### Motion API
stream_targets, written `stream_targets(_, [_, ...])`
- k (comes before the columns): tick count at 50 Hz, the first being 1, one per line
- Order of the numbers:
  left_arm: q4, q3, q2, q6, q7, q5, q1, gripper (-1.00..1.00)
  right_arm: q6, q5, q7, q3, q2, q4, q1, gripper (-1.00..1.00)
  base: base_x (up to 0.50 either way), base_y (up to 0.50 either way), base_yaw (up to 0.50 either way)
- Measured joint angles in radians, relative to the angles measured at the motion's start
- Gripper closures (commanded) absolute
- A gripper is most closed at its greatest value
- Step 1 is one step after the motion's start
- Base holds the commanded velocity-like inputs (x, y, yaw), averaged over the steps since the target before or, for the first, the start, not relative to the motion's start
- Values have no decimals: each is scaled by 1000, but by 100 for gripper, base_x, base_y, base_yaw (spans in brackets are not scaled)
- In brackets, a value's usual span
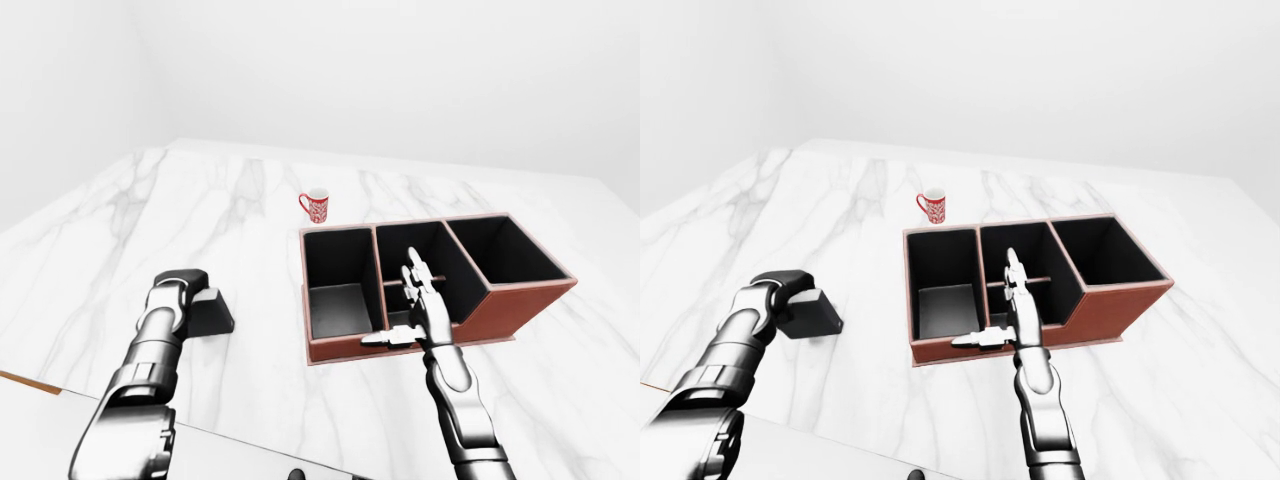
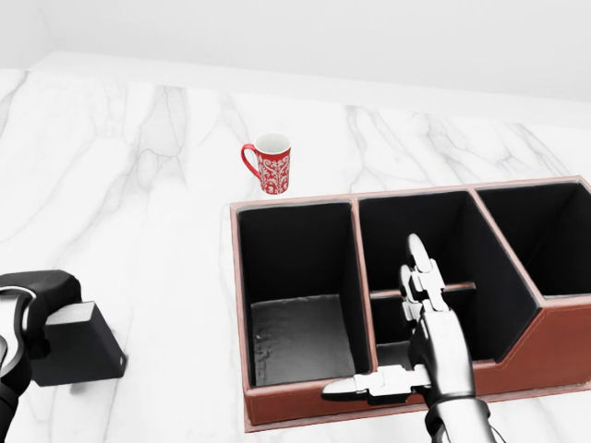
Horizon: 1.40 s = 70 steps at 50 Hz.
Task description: Pick up the book and place it in the right compartment of the caddy.
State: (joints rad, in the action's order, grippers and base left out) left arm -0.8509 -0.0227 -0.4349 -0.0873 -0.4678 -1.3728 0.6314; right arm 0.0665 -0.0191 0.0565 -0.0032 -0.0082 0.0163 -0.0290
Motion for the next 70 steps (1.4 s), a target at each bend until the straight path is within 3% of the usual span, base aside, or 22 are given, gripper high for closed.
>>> stream_targets(12, [25,-3,-12,0,-15,50,-13,100,6,-2,0,3,1,8,-1,-100,0,0,0])
stream_targets(37, [425,-80,-16,0,-230,22,-90,100,13,-5,1,5,1,18,-2,-100,0,0,0])
stream_targets(46, [478,-86,6,0,-230,3,-71,100,18,-6,1,6,2,24,-1,-100,0,0,0])
stream_targets(59, [426,-64,32,0,-230,8,14,100,-2,-11,-1,10,3,5,4,-100,0,0,0])
stream_targets(70, [383,-43,51,0,-230,17,60,100,-48,-41,-9,22,3,-26,28,-100,0,0,0])
